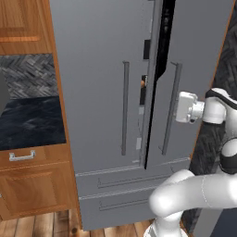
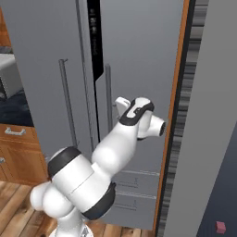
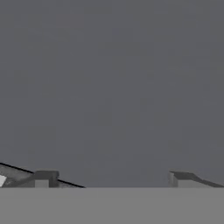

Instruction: Place the onion in the correct fridge rack based on whether it is a fruit or vegetable. Finally, close the fridge door.

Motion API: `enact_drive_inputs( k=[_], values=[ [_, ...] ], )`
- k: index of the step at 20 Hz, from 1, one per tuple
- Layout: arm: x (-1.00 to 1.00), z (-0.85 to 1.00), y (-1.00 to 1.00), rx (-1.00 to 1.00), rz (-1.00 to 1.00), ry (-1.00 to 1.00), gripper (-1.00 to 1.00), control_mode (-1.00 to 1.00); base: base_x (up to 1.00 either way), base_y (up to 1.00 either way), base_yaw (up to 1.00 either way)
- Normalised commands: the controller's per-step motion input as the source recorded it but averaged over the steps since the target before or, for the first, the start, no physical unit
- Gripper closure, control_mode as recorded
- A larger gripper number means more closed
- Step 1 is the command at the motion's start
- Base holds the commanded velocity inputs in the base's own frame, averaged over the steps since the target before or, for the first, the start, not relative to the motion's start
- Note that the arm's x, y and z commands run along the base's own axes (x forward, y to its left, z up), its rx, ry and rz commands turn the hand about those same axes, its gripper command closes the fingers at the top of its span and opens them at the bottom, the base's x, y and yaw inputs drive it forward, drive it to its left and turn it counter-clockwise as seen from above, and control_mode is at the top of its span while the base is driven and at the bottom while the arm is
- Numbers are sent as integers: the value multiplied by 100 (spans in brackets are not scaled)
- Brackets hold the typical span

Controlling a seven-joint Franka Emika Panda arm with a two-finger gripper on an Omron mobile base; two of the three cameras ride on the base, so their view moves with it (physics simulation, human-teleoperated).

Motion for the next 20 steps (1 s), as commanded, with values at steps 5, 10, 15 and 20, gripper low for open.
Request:
enact_drive_inputs(
  k=[5,10,15,20],
  values=[
    [22,20,44,-2,-17,-5,-100,-100,0,0,0],
    [1,17,40,-6,-33,-6,-100,-100,0,0,0],
    [42,14,18,-3,-39,0,-100,-100,0,0,0],
    [41,13,4,0,-34,0,-100,-100,0,0,0]
  ],
)
